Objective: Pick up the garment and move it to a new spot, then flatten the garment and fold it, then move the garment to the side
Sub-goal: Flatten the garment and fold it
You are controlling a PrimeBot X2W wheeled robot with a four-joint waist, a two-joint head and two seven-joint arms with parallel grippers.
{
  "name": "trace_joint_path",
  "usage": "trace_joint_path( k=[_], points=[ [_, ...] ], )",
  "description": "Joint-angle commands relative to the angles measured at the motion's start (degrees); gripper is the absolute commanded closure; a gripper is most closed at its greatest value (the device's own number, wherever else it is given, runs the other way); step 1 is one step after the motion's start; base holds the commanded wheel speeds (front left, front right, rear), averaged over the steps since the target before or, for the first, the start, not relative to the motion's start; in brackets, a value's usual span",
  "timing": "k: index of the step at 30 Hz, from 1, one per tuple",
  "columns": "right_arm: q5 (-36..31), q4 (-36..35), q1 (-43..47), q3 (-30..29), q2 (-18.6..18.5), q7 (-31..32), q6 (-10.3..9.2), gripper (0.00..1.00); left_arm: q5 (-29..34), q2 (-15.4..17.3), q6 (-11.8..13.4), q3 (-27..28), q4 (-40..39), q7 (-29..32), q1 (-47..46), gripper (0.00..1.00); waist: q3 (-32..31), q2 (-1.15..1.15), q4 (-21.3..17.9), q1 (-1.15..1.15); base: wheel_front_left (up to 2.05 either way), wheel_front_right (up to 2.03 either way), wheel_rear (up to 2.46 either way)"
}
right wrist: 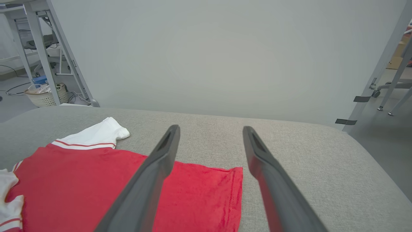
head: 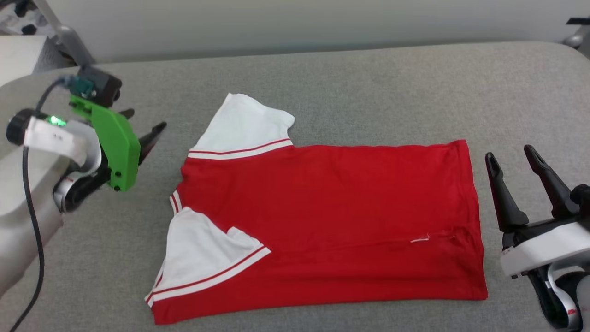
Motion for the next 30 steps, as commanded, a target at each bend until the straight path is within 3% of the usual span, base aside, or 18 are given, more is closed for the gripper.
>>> trace_joint_path(
  k=[1,13,21,30],
  points=[
    [-0.85,-1.12,-0.4,0.28,0.75,-0.63,-0.04,0.0,-1.45,-1.0,-0.53,0.43,1.24,2.71,-2.57,0.0,5.1,0.0,-3.33,0.0,0.0,0.0,0.0],
    [-2.94,-4.84,-5.44,2.57,2.81,-1.61,-0.04,0.0,-6.09,-5.85,-1.82,-0.89,7.67,27.49,-20.5,0.0,17.85,0.0,-8.23,0.0,0.0,0.0,0.0],
    [-3.11,-4.9,-8.83,3.92,3.16,-2.5,-0.04,0.0,-4.32,-8.21,-1.89,-1.6,13.76,29.92,-26.14,0.0,23.49,0.0,-10.17,0.0,0.0,0.0,0.0],
    [-3.08,-3.68,-10.69,4.52,3.55,-3.83,-0.04,0.0,-4.2,-8.52,-2.05,-3.46,18.4,30.84,-24.83,0.0,25.55,0.0,-10.81,0.0,0.0,0.0,0.0]
  ],
)
